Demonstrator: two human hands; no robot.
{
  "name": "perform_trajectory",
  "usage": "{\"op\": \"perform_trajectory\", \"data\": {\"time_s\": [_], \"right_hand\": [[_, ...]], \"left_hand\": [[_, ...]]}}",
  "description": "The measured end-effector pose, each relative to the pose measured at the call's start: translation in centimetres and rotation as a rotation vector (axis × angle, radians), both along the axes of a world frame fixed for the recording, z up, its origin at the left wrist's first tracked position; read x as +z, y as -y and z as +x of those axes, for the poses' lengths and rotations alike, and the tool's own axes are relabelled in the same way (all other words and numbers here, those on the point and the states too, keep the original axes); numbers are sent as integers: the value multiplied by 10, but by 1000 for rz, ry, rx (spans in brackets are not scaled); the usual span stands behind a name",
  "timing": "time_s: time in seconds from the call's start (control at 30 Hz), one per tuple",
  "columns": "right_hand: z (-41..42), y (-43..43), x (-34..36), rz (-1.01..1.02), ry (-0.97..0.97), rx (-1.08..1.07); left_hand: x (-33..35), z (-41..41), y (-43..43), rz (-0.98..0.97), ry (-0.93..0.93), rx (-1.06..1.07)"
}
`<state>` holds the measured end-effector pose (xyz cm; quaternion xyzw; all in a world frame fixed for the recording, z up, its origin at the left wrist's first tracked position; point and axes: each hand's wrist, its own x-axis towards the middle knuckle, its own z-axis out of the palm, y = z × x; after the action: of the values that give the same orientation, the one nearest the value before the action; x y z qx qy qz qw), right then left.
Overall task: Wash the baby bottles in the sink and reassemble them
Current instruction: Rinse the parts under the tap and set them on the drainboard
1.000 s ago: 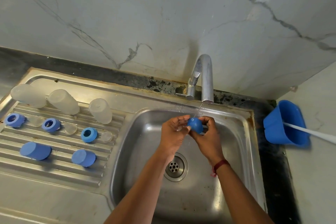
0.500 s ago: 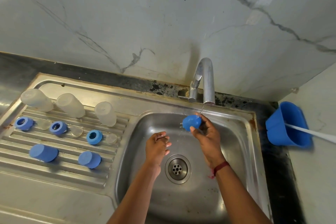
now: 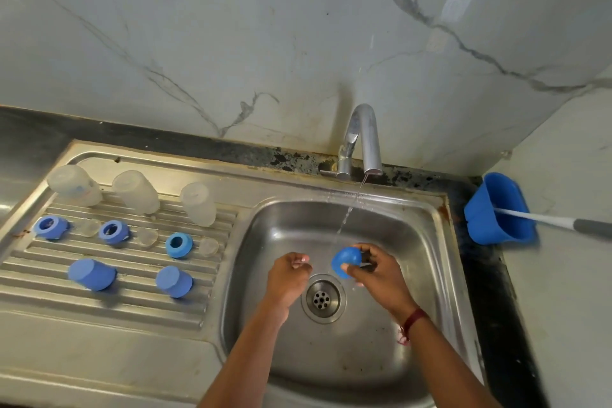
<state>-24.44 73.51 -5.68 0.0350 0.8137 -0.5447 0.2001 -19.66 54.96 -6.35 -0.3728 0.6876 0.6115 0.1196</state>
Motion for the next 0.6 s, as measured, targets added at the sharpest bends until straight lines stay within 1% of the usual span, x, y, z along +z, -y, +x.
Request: {"op": "perform_trajectory", "data": {"time_s": [0.03,0.07,0.2,0.27,0.37,0.6], "right_hand": [[6,0,2,-64,46,-38],[11,0,3,-88,52,-55],[29,4,5,61,2,-18],[37,7,9,31,-11,-38],[45,13,20,69,-100,-57],[58,49,55,-29,-180,22]], "left_hand": [[1,6,1,-6,-10,-8],[3,12,3,-1,-29,-8],[15,32,7,38,-107,21],[22,40,8,50,-148,45],[35,49,10,52,-211,81],[78,67,25,75,-402,188]]}}
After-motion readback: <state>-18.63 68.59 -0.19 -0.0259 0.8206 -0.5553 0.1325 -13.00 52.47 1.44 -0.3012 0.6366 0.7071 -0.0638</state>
